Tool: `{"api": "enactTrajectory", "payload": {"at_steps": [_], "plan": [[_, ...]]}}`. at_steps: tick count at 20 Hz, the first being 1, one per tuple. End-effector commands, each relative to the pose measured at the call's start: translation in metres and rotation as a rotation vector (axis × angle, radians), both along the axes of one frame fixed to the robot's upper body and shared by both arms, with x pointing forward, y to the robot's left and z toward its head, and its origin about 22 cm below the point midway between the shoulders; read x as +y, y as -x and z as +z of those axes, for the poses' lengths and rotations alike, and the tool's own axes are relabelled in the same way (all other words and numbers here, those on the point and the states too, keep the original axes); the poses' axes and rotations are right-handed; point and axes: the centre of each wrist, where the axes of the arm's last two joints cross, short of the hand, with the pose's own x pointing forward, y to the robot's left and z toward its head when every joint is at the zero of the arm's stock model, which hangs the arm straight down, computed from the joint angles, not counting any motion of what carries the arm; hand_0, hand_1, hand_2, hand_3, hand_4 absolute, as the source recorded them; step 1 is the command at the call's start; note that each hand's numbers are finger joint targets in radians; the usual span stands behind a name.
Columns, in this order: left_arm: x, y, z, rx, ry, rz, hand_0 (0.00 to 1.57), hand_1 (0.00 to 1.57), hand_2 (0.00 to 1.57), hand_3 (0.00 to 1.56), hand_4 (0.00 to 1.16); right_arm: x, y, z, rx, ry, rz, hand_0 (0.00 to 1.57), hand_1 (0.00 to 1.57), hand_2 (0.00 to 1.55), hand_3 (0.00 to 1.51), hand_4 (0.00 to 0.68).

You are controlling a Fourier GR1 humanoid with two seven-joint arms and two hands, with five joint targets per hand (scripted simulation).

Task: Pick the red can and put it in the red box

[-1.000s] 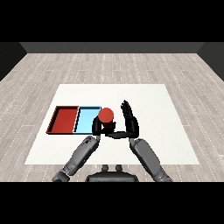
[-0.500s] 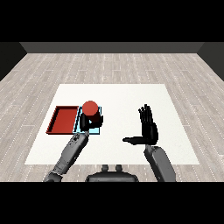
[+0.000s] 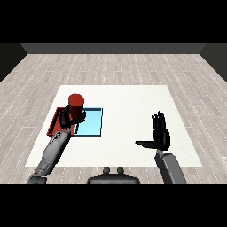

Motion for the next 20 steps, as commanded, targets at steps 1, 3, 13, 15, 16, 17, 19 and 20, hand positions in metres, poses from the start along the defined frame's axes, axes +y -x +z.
{"api": "enactTrajectory", "payload": {"at_steps": [1, 3, 13, 15, 16, 17, 19, 20], "plan": [[0.049, -0.012, 0.002, 0.112, -0.150, 0.120, 1.57, 1.57, 1.54, 1.47, 1.12, -0.004, 0.013, -0.011, 0.024, -0.017, -0.007, 0.00, 0.00, 0.00, 0.00, 0.000], [0.085, -0.011, -0.007, 0.217, -0.165, 0.166, 1.57, 1.57, 1.55, 1.49, 1.11, -0.012, 0.000, -0.007, 0.036, -0.013, -0.004, 0.00, 0.00, 0.00, 0.00, 0.000], [0.147, -0.007, -0.066, 0.679, -0.337, 0.363, 1.23, 1.23, 1.15, 1.07, 0.92, -0.014, -0.026, -0.028, 0.026, -0.004, -0.044, 0.00, 0.00, 0.00, 0.00, 0.000], [0.151, 0.001, -0.080, 0.758, -0.335, 0.400, 1.06, 1.06, 0.98, 0.62, 0.82, -0.024, -0.025, -0.030, 0.053, 0.006, -0.053, 0.00, 0.00, 0.00, 0.00, 0.000], [0.133, -0.018, -0.074, 0.772, -0.331, 0.362, 0.63, 0.63, 0.60, 0.00, 0.77, -0.017, -0.028, -0.035, 0.041, 0.023, -0.053, 0.00, 0.00, 0.00, 0.00, 0.000], [0.148, 0.004, -0.092, 0.803, -0.332, 0.380, 0.00, 0.00, 0.00, 0.00, 0.72, -0.015, -0.025, -0.044, 0.068, 0.017, -0.051, 0.00, 0.00, 0.00, 0.00, 0.000], [0.137, 0.000, -0.099, 0.850, -0.345, 0.345, 0.96, 0.96, 0.91, 0.00, 0.72, -0.014, -0.033, -0.046, 0.044, 0.007, -0.056, 0.00, 0.00, 0.00, 0.00, 0.000], [0.132, 0.007, -0.110, 0.876, -0.320, 0.347, 0.92, 0.92, 0.88, 0.00, 0.71, -0.012, -0.042, -0.038, 0.040, 0.001, -0.061, 0.00, 0.00, 0.00, 0.00, 0.000]]}}
